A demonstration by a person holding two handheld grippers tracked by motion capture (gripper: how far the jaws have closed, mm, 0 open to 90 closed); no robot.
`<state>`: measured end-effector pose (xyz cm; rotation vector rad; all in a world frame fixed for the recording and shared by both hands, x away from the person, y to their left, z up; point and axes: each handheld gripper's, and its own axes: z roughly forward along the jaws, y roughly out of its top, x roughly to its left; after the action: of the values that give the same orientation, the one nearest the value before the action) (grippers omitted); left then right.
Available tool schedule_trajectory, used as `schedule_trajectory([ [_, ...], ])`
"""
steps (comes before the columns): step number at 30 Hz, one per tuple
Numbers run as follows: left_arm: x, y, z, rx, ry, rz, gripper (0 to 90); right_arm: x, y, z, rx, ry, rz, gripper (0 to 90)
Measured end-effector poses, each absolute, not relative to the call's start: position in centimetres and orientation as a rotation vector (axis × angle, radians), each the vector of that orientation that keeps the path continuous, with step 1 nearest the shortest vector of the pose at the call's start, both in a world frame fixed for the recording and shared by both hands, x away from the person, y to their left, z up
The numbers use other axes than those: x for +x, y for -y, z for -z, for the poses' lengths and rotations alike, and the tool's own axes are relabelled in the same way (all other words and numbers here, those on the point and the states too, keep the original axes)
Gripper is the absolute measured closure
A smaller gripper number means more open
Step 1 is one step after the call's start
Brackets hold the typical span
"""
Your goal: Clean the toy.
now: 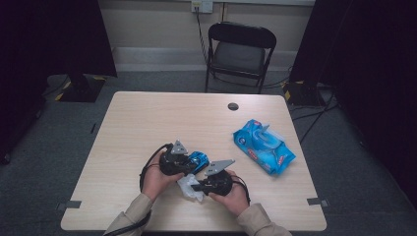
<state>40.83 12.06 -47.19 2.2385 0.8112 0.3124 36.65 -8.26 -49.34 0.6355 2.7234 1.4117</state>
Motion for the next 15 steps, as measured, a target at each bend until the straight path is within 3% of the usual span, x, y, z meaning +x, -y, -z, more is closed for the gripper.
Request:
schedule_trajectory([
  [8, 41.0, -12.0, 47.1, 2.238, -0.805, -0.299, 49.9, 36.9, 11.3, 49.2, 0.701, -2.687, -1.384, 76.3],
  [10, 41.0, -11.9, 47.1, 2.233, -0.809, -0.294, 47.7, 37.0, 12.0, 49.2, 0.714, -2.674, -1.384, 71.4],
  [11, 41.0, -11.8, 46.9, 2.245, -0.800, -0.305, 47.6, 37.0, 12.4, 49.1, 0.732, -2.662, -1.382, 64.1],
  [13, 40.9, -11.8, 46.6, 2.248, -0.798, -0.315, 48.7, 37.0, 12.6, 49.0, 0.732, -2.662, -1.381, 63.1],
  [15, 40.6, -11.7, 45.7, 2.204, -0.785, -0.288, 50.3, 37.0, 13.3, 48.8, 0.722, -2.660, -1.379, 55.0],
])
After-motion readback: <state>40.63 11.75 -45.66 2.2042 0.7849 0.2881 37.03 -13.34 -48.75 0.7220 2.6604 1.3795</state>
